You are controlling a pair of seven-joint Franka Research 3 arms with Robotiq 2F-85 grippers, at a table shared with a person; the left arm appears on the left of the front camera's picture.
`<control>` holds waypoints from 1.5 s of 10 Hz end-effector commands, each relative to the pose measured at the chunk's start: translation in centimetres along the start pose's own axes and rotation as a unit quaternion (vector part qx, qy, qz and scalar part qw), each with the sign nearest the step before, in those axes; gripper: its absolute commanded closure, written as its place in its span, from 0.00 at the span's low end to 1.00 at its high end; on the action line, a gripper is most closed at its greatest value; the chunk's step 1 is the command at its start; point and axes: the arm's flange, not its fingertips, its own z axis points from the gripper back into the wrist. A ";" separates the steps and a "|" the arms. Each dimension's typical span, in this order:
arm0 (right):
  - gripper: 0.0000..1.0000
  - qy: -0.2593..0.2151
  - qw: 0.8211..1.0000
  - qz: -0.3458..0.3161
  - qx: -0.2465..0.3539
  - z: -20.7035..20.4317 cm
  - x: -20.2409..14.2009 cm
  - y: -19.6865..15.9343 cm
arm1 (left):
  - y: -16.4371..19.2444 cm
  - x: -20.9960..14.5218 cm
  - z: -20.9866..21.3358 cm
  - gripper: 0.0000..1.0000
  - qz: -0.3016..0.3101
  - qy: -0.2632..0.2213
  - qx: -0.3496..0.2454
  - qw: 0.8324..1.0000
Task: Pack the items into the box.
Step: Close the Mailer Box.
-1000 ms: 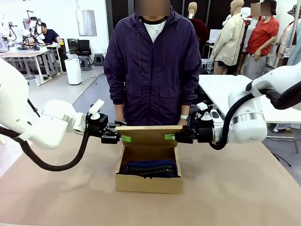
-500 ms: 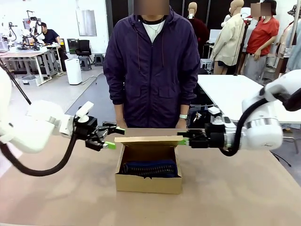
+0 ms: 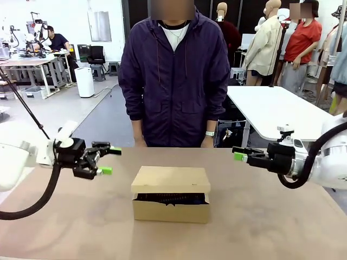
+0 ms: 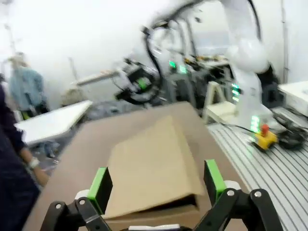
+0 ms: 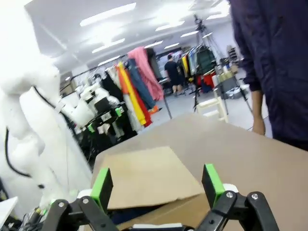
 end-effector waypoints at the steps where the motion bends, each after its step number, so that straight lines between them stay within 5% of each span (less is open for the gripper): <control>1: 0.00 0.002 0.999 0.012 -0.037 -5.3 0.4 -0.7 | 2.4 -0.5 -2.5 0.00 -0.037 -0.032 0.054 0.997; 5: 0.00 0.129 0.988 0.069 0.039 -12.1 -0.6 -0.1 | 7.3 -2.6 -8.4 0.00 0.002 0.015 -0.080 0.997; 9: 0.00 0.239 0.959 0.129 0.074 -14.1 -2.9 1.8 | 7.0 -5.6 -12.5 0.00 0.030 0.117 -0.236 0.964; 12: 0.00 0.313 0.936 0.139 0.087 -14.7 -5.0 2.7 | 5.6 -7.5 -13.3 0.00 0.033 0.136 -0.280 0.950; 15: 0.00 0.384 0.905 0.142 0.115 -14.4 -7.4 3.7 | 5.1 -8.0 -13.0 0.00 0.038 0.131 -0.272 0.953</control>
